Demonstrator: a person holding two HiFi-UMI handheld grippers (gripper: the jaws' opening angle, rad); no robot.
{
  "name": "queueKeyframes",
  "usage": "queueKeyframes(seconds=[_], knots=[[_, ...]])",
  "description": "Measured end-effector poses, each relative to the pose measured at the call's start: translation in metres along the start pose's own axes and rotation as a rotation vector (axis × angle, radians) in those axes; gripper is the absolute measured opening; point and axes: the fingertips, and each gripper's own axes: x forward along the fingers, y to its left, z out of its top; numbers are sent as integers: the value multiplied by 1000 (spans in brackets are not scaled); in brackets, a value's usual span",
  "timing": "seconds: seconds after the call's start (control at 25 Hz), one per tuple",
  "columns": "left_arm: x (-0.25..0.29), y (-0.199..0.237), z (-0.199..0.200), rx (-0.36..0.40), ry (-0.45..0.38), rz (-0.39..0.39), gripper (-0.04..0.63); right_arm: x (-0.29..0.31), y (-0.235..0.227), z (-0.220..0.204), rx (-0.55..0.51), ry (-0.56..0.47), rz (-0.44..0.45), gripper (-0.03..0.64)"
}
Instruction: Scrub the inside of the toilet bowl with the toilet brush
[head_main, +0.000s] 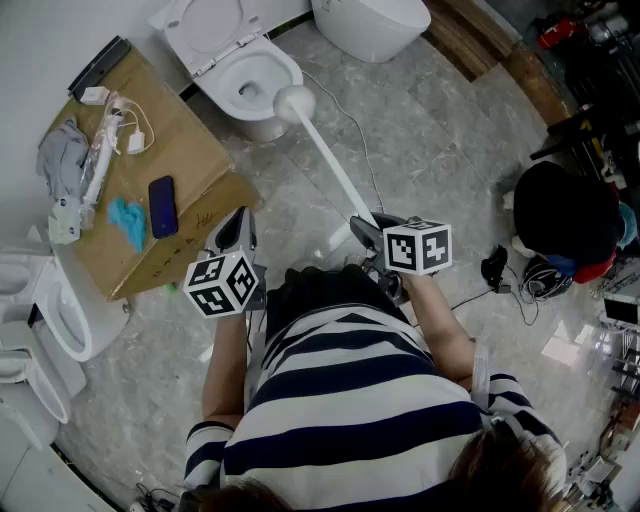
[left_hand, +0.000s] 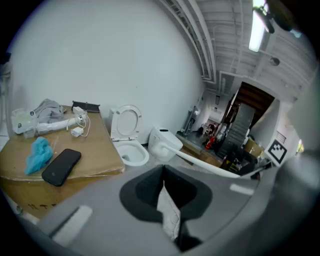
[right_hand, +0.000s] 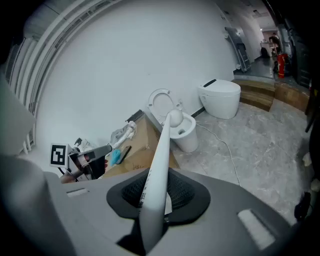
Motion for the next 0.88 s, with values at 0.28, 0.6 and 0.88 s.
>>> queueKeyframes(seconds=[0.28, 0.6, 0.88], knots=[[6, 19, -3, 0, 26, -18, 0, 15, 6, 1, 11, -5, -31, 84], [25, 17, -8, 17, 72, -35, 0, 22, -5, 5, 54, 8, -55, 84], [67, 10, 5, 32, 98, -8, 0, 40, -37, 39, 27, 35, -42, 84]])
